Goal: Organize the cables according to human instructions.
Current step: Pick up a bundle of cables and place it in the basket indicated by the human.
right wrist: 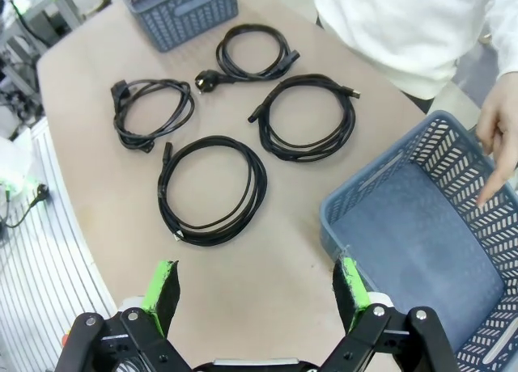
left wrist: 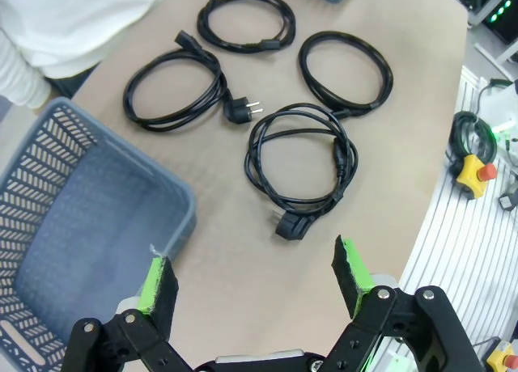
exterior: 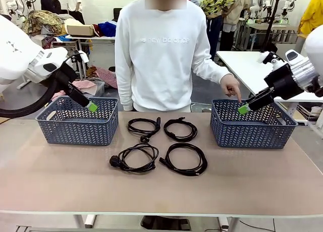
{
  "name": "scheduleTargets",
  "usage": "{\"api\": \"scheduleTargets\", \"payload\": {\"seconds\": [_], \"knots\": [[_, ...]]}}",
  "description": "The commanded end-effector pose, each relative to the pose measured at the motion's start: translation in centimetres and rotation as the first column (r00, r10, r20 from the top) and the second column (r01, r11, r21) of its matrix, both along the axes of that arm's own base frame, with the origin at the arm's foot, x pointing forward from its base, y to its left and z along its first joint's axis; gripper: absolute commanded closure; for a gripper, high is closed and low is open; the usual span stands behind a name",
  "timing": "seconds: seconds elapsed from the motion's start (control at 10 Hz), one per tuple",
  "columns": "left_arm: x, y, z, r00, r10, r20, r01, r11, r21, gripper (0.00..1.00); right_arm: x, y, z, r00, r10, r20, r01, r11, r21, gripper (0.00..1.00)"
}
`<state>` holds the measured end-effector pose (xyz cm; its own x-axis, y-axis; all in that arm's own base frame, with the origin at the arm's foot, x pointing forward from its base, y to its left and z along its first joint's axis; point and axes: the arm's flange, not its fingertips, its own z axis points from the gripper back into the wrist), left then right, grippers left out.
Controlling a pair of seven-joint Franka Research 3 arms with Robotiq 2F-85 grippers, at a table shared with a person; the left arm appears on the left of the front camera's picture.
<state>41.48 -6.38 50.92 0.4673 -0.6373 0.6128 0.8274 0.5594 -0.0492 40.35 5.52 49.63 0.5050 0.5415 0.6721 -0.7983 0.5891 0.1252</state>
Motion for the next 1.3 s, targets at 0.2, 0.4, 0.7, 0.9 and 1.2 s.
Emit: {"api": "scheduleTargets", "payload": {"seconds": [0.2, 0.4, 0.7, 0.9, 1.2], "knots": [[0.1, 0.3, -0.2, 1.0, -0.017, 0.006, 0.017, 1.0, -0.025, 0.0, -1.6, 5.5, -1.0, 0.993, 0.104, -0.062, -0.111, 0.988, -0.11, 0.0], [0.1, 0.3, -0.2, 1.0, -0.017, 0.006, 0.017, 1.0, -0.025, 0.0, -2.0, 9.0, -1.8, 0.98, 0.176, -0.091, -0.19, 0.965, -0.181, 0.0], [0.1, 0.3, -0.2, 1.0, -0.017, 0.006, 0.017, 1.0, -0.025, 0.0, -2.9, 13.6, -4.0, 0.956, 0.247, -0.161, -0.284, 0.915, -0.287, 0.0], [0.1, 0.3, -0.2, 1.0, -0.017, 0.006, 0.017, 1.0, -0.025, 0.0, -3.2, 15.9, -5.5, 0.946, 0.269, -0.183, -0.317, 0.887, -0.335, 0.0], [0.1, 0.3, -0.2, 1.0, -0.017, 0.006, 0.017, 1.0, -0.025, 0.0, -3.0, 15.9, -5.9, 0.956, 0.235, -0.177, -0.285, 0.89, -0.356, 0.0]]}}
